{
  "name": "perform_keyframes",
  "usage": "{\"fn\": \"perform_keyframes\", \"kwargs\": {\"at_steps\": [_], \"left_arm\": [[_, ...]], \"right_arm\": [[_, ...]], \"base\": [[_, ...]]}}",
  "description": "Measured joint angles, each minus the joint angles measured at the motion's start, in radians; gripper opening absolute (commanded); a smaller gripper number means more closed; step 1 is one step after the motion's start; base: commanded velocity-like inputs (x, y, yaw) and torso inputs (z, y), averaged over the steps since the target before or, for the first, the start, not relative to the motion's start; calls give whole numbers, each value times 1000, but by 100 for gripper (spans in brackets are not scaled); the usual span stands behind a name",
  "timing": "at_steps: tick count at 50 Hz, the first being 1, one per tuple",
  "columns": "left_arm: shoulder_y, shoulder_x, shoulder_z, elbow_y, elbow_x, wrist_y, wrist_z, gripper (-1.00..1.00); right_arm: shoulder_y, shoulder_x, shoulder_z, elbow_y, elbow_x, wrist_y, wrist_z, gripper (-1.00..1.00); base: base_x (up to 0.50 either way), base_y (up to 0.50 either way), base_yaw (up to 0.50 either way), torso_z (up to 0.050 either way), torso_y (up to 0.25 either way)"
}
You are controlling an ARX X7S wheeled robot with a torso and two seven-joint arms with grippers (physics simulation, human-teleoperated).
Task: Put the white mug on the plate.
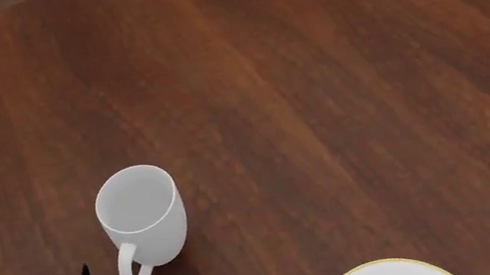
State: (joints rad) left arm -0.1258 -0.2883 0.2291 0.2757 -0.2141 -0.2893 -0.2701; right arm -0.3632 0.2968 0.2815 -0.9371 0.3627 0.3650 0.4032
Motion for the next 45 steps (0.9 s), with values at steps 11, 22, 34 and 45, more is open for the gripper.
{"fn": "perform_keyframes", "kwargs": {"at_steps": [11, 22, 34, 45], "left_arm": [[-56, -10, 55, -1, -21, -88, 50, 100], [-124, -15, 112, -13, -38, -180, 97, 100], [-186, -8, 151, -48, -48, -241, 126, 100], [-230, 3, 171, -94, -53, -280, 137, 100]], "right_arm": [[-2, 6, -1, 7, 3, -6, 2, 100], [2, 10, -9, 19, 4, -14, 3, 100], [3, 14, -15, 28, 7, -19, 5, 100], [11, 20, -24, 36, 9, -17, 9, 100]], "base": [[0, 0, 0, 0, 0], [0, 0, 0, 0, 0], [0, 0, 0, 0, 0], [0, 0, 0, 0, 0]]}}
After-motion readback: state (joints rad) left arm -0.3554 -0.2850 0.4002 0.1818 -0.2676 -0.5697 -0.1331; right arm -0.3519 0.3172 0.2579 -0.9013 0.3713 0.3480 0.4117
